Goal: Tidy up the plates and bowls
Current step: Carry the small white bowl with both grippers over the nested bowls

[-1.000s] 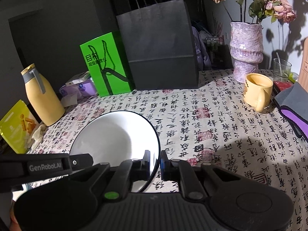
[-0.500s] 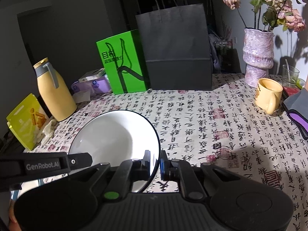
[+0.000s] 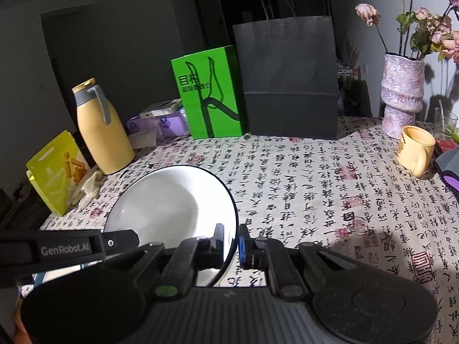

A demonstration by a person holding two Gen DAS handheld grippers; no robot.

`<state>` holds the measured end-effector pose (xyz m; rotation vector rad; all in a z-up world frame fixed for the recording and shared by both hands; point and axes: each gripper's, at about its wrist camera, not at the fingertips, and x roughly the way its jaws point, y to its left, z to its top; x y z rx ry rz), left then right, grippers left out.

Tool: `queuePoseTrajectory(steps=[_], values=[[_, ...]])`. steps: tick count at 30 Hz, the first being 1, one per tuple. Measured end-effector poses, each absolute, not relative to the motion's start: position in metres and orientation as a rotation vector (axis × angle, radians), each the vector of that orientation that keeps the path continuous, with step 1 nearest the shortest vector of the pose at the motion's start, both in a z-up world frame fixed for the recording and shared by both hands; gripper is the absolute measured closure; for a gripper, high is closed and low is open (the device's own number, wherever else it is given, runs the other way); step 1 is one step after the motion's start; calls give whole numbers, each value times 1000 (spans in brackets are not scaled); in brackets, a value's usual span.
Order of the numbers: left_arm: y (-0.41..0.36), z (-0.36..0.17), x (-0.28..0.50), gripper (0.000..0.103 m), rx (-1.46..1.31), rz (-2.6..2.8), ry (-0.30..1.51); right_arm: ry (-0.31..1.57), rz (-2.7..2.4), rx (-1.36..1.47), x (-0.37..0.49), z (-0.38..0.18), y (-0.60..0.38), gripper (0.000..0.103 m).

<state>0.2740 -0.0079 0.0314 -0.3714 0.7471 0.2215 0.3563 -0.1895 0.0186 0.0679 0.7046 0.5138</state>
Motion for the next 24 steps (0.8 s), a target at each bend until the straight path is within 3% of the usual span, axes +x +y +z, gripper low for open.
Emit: queuePoseTrajectory(steps=[24], values=[[53, 32, 210, 94, -443, 296, 700, 691, 608, 10, 310, 23, -127, 94]])
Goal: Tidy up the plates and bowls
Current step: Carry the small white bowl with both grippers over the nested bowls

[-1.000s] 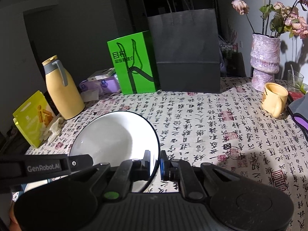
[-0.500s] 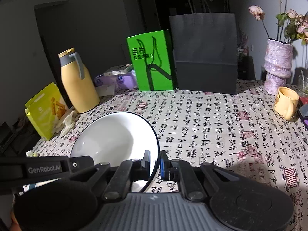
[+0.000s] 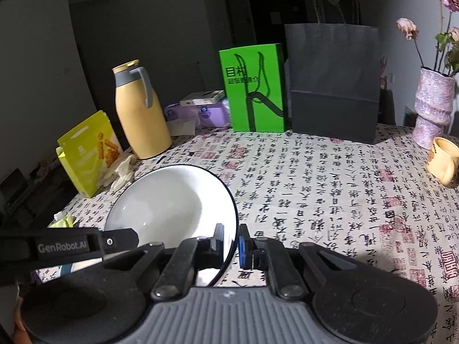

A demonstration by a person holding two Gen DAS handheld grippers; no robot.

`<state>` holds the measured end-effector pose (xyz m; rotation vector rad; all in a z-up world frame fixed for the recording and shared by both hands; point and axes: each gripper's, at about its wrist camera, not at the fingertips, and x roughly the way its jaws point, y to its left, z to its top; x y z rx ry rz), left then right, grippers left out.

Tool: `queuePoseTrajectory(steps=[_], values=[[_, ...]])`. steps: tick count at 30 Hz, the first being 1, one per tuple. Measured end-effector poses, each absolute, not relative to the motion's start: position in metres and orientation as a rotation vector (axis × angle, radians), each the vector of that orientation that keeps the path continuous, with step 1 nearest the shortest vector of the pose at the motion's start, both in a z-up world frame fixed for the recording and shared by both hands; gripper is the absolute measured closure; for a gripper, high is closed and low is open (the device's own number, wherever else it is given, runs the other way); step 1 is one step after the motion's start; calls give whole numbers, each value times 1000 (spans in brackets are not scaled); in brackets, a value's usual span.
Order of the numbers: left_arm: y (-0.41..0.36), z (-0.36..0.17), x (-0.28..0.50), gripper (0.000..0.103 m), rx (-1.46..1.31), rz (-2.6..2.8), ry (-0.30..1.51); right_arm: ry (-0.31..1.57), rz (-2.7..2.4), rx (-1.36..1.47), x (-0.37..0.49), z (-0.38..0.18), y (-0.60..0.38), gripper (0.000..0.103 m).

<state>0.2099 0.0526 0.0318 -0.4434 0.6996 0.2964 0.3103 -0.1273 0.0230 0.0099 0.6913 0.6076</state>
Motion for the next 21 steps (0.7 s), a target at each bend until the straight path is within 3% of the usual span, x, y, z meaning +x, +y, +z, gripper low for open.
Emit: queuePoseTrajectory(steps=[21], values=[[118, 26, 155, 95, -511, 393, 670, 703, 711, -45, 274, 18, -55, 94]])
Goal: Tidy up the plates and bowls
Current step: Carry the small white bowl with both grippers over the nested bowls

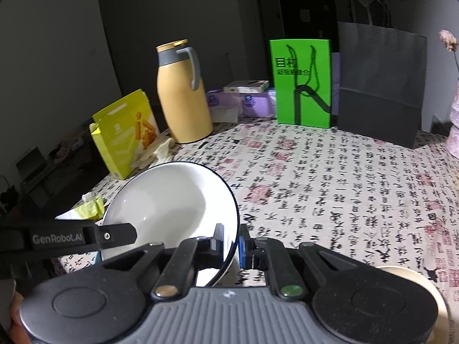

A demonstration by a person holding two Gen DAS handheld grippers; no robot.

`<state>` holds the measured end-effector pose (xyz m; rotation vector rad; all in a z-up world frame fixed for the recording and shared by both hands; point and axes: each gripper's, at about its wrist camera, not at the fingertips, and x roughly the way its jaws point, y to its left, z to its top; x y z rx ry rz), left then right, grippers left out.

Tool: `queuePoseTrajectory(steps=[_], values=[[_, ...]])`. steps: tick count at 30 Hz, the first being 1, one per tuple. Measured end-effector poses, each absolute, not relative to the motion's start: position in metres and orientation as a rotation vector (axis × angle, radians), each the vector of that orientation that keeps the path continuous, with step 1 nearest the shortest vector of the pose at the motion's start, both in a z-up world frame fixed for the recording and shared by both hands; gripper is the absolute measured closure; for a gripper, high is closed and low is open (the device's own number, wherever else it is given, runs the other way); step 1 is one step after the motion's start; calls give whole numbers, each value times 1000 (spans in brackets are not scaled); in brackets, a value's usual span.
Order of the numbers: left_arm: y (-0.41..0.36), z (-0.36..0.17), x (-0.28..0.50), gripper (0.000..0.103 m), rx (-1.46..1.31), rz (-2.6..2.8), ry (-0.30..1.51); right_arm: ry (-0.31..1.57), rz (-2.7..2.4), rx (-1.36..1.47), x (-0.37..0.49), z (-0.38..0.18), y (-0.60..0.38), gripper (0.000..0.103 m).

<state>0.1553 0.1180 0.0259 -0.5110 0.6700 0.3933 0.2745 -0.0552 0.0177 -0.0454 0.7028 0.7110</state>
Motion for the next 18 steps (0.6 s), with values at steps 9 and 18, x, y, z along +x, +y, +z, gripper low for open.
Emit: queuePoseTrajectory(steps=[9, 18], values=[[150, 17, 140, 95, -545, 435, 672, 724, 753, -69, 264, 10, -20, 94], [181, 1, 135, 95, -586, 459, 691, 755, 779, -108, 262, -4, 13, 93]])
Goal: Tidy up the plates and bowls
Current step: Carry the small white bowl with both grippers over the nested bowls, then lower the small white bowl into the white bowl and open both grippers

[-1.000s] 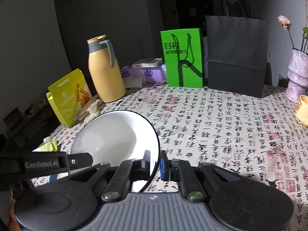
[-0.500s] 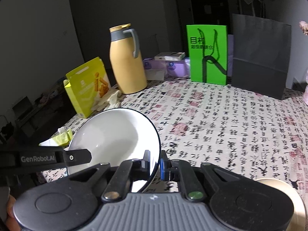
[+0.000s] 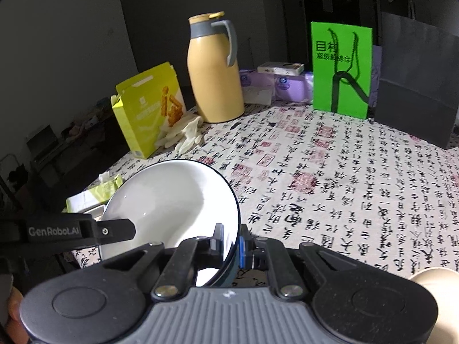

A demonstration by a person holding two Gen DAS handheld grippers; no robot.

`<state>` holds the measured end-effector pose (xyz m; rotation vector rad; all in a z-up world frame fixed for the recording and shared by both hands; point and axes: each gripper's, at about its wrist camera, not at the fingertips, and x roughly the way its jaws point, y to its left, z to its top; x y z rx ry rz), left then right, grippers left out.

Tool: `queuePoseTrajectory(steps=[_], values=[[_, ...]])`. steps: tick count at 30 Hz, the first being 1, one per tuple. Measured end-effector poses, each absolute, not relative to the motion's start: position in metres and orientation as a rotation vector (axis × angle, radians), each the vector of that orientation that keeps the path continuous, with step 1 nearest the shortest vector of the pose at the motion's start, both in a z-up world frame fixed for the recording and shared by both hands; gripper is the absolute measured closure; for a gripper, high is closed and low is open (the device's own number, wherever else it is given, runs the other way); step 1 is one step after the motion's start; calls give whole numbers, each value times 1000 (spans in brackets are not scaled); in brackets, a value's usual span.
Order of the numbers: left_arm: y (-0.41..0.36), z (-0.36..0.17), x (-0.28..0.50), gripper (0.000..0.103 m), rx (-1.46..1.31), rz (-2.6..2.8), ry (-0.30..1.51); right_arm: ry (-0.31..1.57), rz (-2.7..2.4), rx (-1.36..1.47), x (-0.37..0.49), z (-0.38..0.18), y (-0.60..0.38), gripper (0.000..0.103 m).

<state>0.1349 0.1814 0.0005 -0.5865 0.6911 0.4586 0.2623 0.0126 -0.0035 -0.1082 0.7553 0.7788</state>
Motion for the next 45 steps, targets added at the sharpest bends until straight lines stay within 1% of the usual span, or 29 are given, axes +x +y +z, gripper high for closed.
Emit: queuePoseTrajectory(steps=[10, 18, 27, 35, 39, 45], values=[[203, -23, 139, 95, -608, 471, 730, 791, 781, -162, 265, -25, 42, 93], [208, -37, 147, 94, -600, 469, 761, 747, 763, -250, 259, -31, 54, 93], [206, -40, 151, 95, -564, 475, 774, 727, 739, -327, 256, -42, 63, 92], [209, -38, 156, 94, -564, 467, 798, 747, 749, -315, 261, -46, 62, 91], [211, -37, 156, 92, -556, 475, 801, 773, 769, -282, 266, -48, 60, 89], [214, -38, 155, 92, -548, 461, 795, 760, 766, -260, 264, -48, 59, 90]])
